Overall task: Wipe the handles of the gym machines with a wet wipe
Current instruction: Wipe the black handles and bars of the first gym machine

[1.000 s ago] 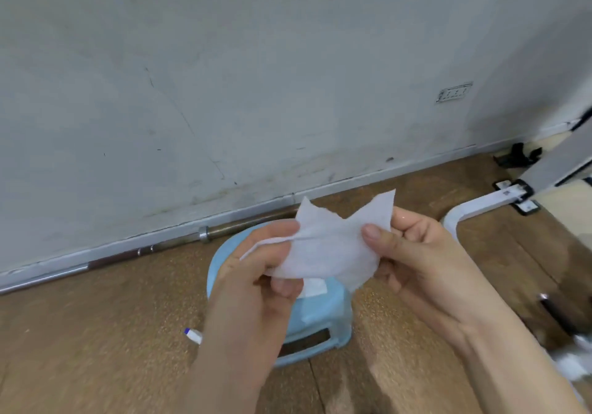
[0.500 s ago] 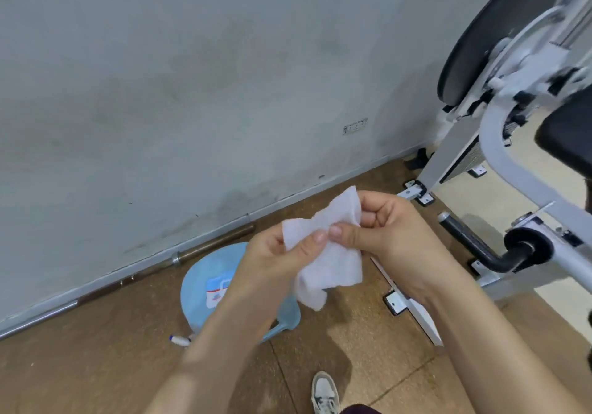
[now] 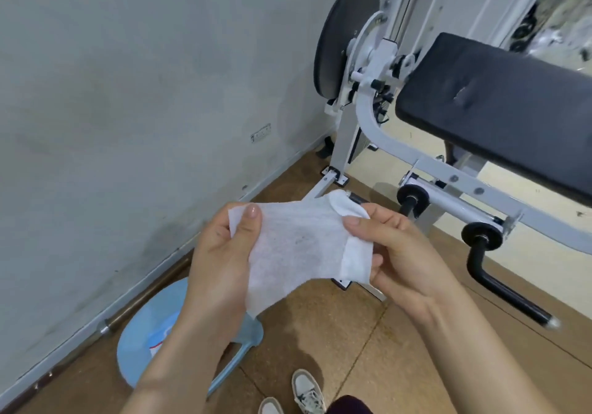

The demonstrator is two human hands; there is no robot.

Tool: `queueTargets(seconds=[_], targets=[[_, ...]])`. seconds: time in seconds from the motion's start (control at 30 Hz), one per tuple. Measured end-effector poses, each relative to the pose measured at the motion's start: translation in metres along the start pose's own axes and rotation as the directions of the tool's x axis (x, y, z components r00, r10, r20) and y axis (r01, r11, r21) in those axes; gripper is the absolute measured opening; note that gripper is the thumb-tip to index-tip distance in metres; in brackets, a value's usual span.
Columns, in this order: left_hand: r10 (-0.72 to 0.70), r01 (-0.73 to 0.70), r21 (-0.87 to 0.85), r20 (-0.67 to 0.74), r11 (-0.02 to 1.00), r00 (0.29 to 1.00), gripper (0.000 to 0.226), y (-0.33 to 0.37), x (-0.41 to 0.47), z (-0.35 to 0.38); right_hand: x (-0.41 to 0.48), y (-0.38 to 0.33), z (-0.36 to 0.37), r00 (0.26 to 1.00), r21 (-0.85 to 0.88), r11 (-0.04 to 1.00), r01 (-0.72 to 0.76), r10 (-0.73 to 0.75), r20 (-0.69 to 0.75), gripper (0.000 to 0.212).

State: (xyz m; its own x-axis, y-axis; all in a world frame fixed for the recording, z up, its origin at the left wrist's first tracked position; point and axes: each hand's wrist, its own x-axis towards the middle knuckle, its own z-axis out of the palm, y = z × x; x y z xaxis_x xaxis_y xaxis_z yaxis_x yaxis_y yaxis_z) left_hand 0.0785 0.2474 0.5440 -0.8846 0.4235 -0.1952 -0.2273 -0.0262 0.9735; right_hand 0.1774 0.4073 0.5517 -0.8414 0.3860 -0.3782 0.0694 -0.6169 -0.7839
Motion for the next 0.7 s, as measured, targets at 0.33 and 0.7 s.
queueTargets(seconds=[0.33,0.7], targets=[[0.019,-0.081,0.187,0.311,0.979,0.95,0.024,-0.013,-0.01,0.044,-0.037,0.012,-0.046,0.815,-0.621,0.771,0.141,-0.446,-0.369,0.023],[-0.229,0.22,0.064,0.227,0.973,0.947,0.026,-0.043,0.025,0.141,0.016,-0.04,-0.138,0.976,-0.167,0.985,0.053,-0.086,-0.201,0.026]])
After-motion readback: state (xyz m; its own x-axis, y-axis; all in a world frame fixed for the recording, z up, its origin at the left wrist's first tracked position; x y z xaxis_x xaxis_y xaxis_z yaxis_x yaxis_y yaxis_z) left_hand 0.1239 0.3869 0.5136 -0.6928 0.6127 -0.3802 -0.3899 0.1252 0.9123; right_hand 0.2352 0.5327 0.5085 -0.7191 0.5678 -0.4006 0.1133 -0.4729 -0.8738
